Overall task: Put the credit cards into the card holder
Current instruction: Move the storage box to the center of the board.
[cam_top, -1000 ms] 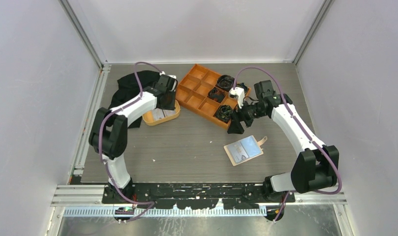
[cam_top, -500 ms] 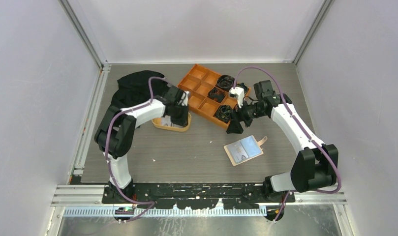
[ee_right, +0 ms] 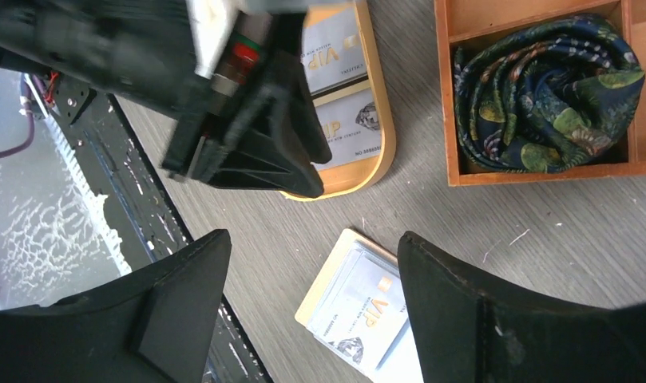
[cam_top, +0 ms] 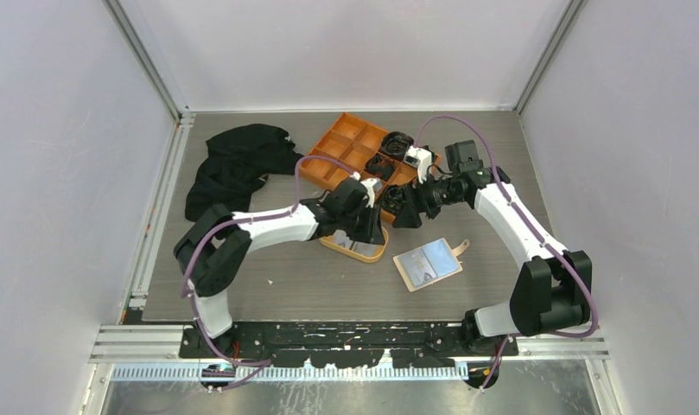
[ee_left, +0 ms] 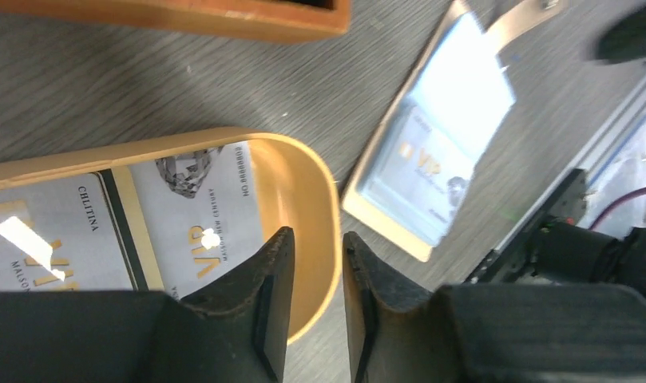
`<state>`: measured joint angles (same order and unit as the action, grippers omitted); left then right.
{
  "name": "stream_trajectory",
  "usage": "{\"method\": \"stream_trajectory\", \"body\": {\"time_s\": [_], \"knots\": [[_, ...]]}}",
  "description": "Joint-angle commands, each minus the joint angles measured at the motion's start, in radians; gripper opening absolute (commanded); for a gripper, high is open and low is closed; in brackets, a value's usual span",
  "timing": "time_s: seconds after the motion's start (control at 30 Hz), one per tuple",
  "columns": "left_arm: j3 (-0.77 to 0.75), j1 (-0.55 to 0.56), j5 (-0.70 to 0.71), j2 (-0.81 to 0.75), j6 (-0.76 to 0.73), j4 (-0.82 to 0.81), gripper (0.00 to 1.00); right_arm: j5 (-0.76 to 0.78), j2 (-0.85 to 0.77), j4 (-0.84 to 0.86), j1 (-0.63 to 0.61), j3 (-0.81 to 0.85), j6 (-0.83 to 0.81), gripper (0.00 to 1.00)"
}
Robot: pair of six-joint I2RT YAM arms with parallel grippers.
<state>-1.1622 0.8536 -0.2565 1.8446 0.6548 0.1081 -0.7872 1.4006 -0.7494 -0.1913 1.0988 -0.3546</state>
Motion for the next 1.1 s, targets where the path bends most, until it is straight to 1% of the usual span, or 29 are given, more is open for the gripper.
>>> {"method": "stream_trajectory", "body": {"time_s": [0.0,0.03,0.1,0.13,0.17,0.2,0.23,0.27,0.33,0.4,0.43,0.5,0.6,0.67,0.73,0.83,0.93,1.0,1.03,1.07], "knots": [[0.029,0.000,0.050,-0.213,-0.019,-0.128,0.31,0.002,-0.079,0.071,0.014,-0.017,0.067,0.83],[0.061,-0.001,0.073,-0.261,-0.044,-0.128,0.32,-0.001,-0.087,0.085,0.017,-0.022,0.079,0.85],[0.139,-0.010,0.138,-0.372,-0.097,-0.122,0.39,-0.009,-0.104,0.130,0.026,-0.047,0.127,0.99],[0.186,-0.020,0.183,-0.422,-0.117,-0.123,0.44,-0.019,-0.111,0.168,0.035,-0.067,0.158,0.99],[0.238,-0.036,0.230,-0.463,-0.130,-0.126,0.51,-0.017,-0.117,0.234,0.044,-0.095,0.228,0.99],[0.283,-0.058,0.273,-0.502,-0.141,-0.128,0.57,-0.006,-0.119,0.314,0.057,-0.126,0.334,0.99],[0.329,-0.084,0.308,-0.530,-0.160,-0.126,0.63,-0.021,-0.116,0.372,0.068,-0.147,0.387,0.99],[0.353,-0.115,0.335,-0.548,-0.174,-0.116,0.68,-0.059,-0.104,0.391,0.080,-0.154,0.399,1.00],[0.359,-0.187,0.340,-0.548,-0.210,-0.081,0.71,-0.161,-0.060,0.358,0.098,-0.139,0.383,0.99],[0.324,-0.237,0.328,-0.501,-0.245,-0.026,0.70,-0.195,-0.013,0.318,0.098,-0.120,0.374,0.99],[0.291,-0.248,0.321,-0.469,-0.274,0.017,0.70,-0.186,-0.002,0.308,0.098,-0.115,0.370,1.00],[0.227,-0.252,0.282,-0.395,-0.316,0.066,0.68,-0.163,-0.001,0.299,0.096,-0.115,0.360,0.99],[0.159,-0.252,0.214,-0.292,-0.332,0.096,0.64,-0.155,-0.011,0.298,0.088,-0.119,0.359,0.98],[0.127,-0.252,0.207,-0.227,-0.324,0.117,0.58,-0.153,-0.012,0.295,0.082,-0.122,0.359,0.98],[0.095,-0.253,0.205,-0.181,-0.306,0.154,0.53,-0.155,-0.011,0.285,0.072,-0.121,0.358,0.95],[0.069,-0.251,0.205,-0.135,-0.258,0.194,0.40,-0.147,-0.010,0.283,0.039,-0.119,0.359,0.90],[0.085,-0.250,0.201,-0.128,-0.185,0.199,0.19,-0.135,-0.005,0.306,-0.002,-0.124,0.397,0.81],[0.117,-0.242,0.216,-0.148,-0.120,0.182,0.12,-0.140,0.000,0.342,-0.028,-0.130,0.455,0.72],[0.139,-0.234,0.239,-0.166,-0.086,0.170,0.09,-0.143,0.000,0.366,-0.043,-0.135,0.491,0.69],[0.162,-0.223,0.262,-0.187,-0.052,0.156,0.08,-0.143,-0.002,0.395,-0.059,-0.143,0.527,0.68]]}}
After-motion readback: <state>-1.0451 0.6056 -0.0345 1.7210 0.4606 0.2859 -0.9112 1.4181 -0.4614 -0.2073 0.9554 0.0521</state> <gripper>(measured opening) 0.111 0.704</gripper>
